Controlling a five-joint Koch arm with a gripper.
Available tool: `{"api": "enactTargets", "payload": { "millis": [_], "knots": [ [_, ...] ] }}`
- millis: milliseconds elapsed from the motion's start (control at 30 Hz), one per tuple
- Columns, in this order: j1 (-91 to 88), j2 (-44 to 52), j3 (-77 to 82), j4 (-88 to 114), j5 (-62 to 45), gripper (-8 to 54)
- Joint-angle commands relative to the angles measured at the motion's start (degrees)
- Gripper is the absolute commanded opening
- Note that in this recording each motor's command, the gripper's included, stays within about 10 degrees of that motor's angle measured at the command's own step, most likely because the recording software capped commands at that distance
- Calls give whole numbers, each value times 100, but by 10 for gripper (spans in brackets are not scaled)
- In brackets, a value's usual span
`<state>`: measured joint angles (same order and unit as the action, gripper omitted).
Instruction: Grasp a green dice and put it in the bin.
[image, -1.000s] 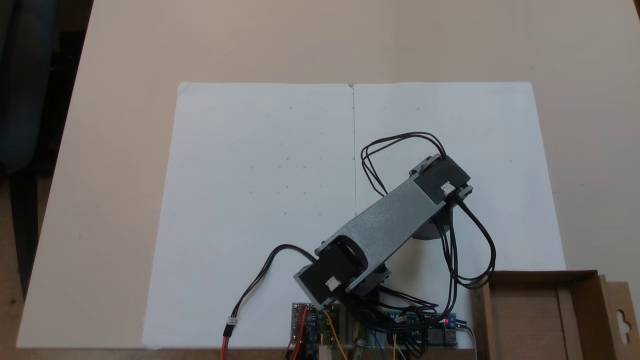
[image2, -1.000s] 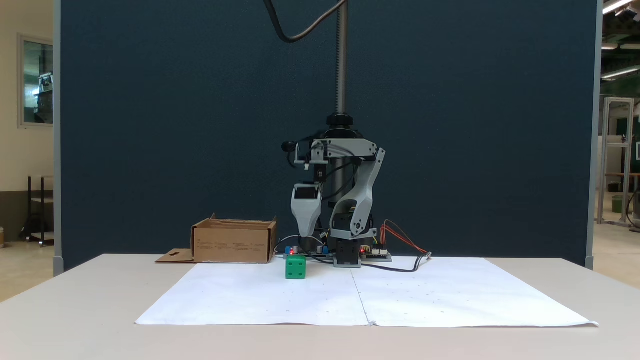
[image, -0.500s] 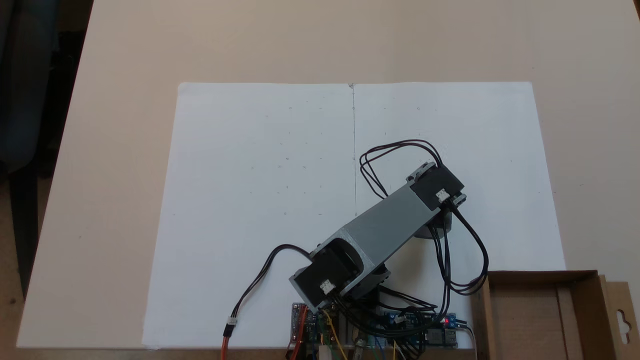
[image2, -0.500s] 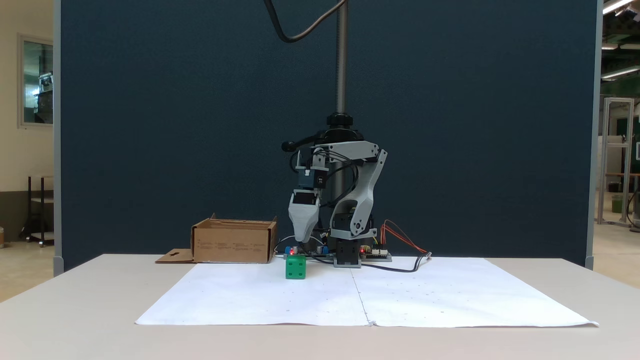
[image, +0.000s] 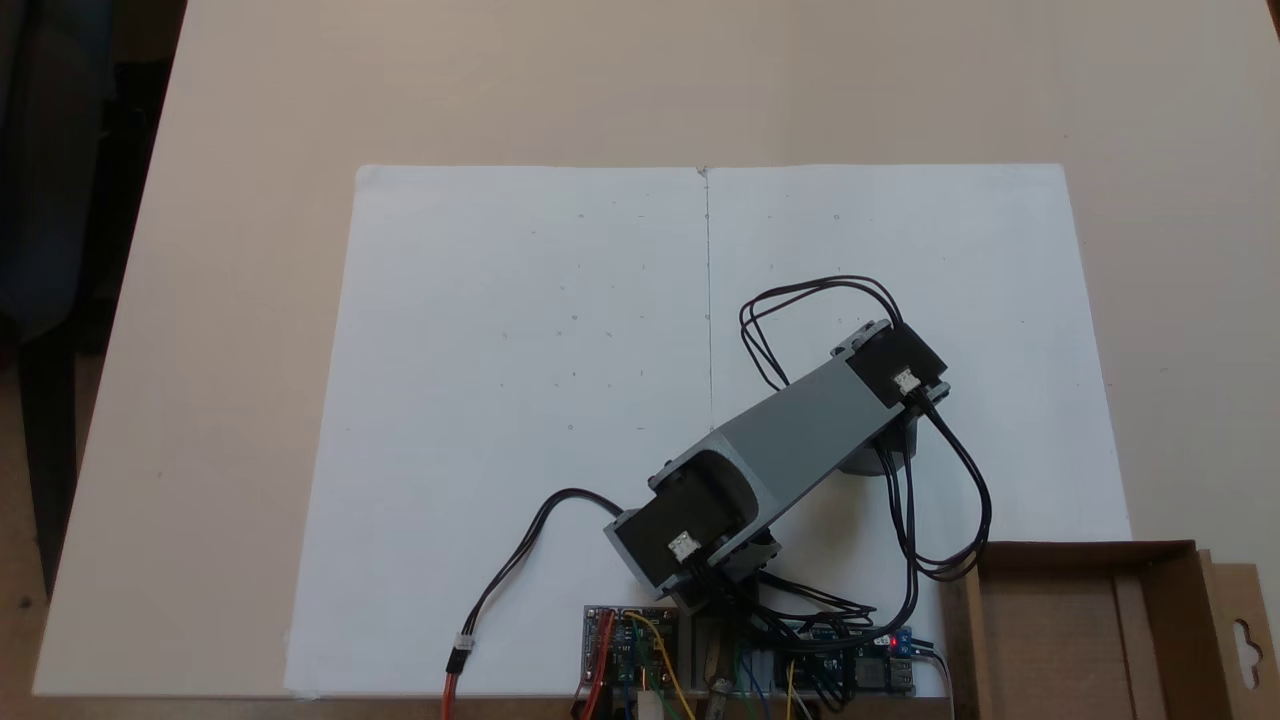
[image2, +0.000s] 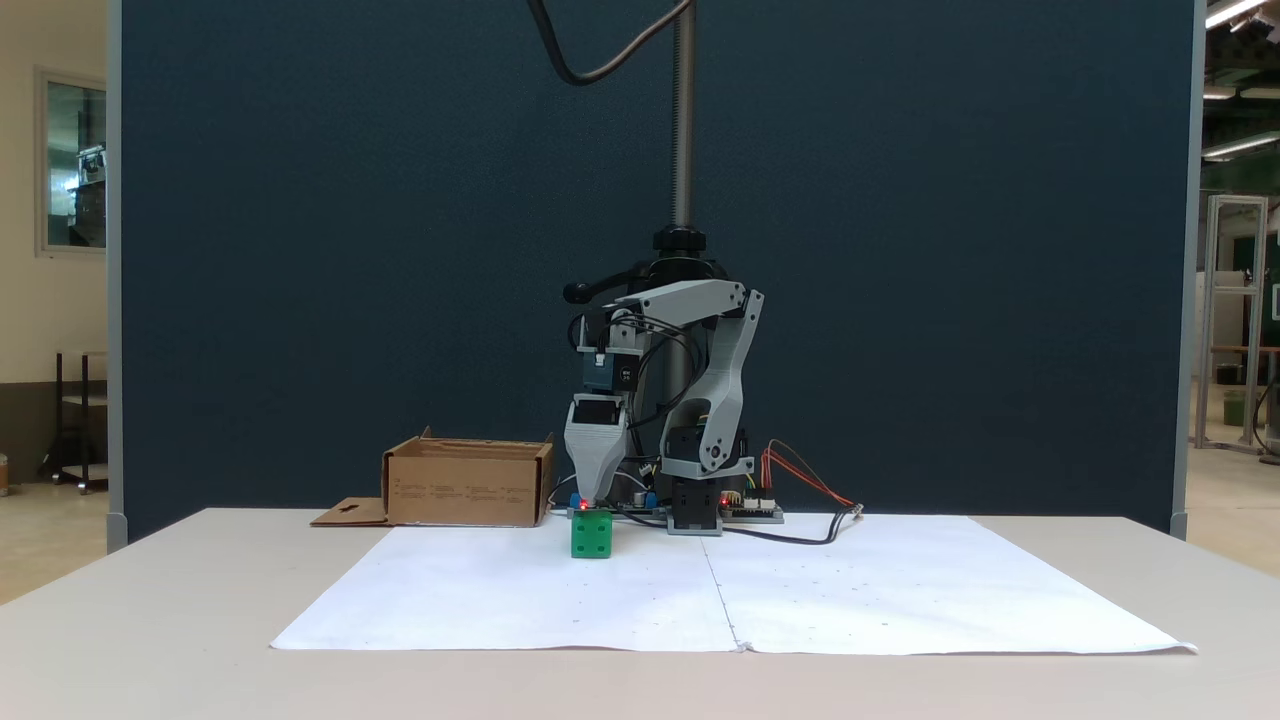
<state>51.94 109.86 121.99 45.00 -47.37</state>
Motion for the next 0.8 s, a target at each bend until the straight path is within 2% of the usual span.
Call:
{"api": "enactTargets", "payload": {
  "millis": [0, 767],
  "knots": [
    [79, 35, -105, -132, -483, 460],
    [-141, -686, -308, -229, -519, 463]
  ]
}}
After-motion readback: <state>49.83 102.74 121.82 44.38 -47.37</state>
